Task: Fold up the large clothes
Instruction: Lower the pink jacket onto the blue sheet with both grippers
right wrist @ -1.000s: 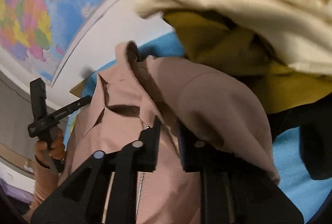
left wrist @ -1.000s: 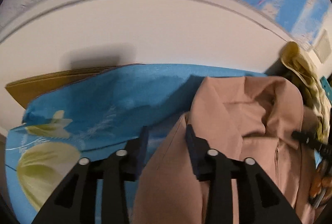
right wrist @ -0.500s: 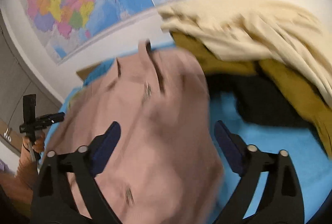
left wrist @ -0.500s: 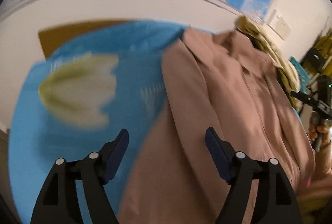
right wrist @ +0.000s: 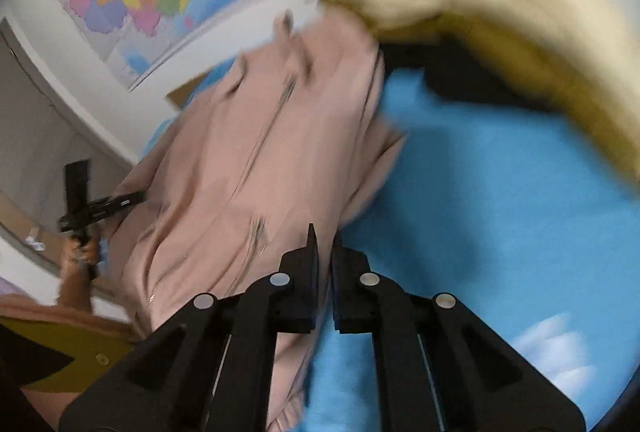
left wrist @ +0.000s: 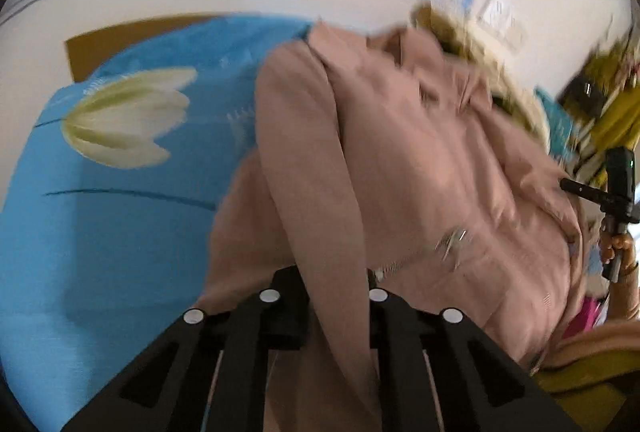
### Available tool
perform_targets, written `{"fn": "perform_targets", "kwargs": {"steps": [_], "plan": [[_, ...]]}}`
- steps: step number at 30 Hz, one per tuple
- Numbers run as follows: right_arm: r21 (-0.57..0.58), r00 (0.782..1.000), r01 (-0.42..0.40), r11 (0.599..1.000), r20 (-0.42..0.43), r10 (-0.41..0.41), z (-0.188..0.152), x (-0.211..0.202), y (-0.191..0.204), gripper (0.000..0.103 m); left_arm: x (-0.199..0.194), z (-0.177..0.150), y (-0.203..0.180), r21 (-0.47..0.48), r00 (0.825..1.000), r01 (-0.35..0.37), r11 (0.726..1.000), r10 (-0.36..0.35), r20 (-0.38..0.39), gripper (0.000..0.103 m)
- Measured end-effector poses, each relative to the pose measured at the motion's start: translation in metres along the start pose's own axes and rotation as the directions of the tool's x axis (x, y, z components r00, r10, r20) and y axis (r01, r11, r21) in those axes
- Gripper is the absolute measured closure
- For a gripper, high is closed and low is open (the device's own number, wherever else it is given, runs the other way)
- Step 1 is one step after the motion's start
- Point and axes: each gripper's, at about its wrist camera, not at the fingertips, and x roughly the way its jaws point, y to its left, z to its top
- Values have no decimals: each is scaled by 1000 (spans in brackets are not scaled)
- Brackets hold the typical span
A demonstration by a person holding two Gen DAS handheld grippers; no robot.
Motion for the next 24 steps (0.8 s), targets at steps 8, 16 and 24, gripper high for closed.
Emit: {"fn": "perform_targets", "kwargs": {"steps": [8,16,24], "plan": [[127,934,350,928,27,-356,40,-5,-92,102,-2,2,25,-99,985,-174,980,175,-1,70],[180,986,93,979,122,-116,-3,-16,-65,6,-11,-28,15,-64,995,-100,993,100,-5,36],[155,996,55,986,-81,-43,-55,25,-50,59,-11,-30,28,-155,992,-127,980,130,9,100]]}}
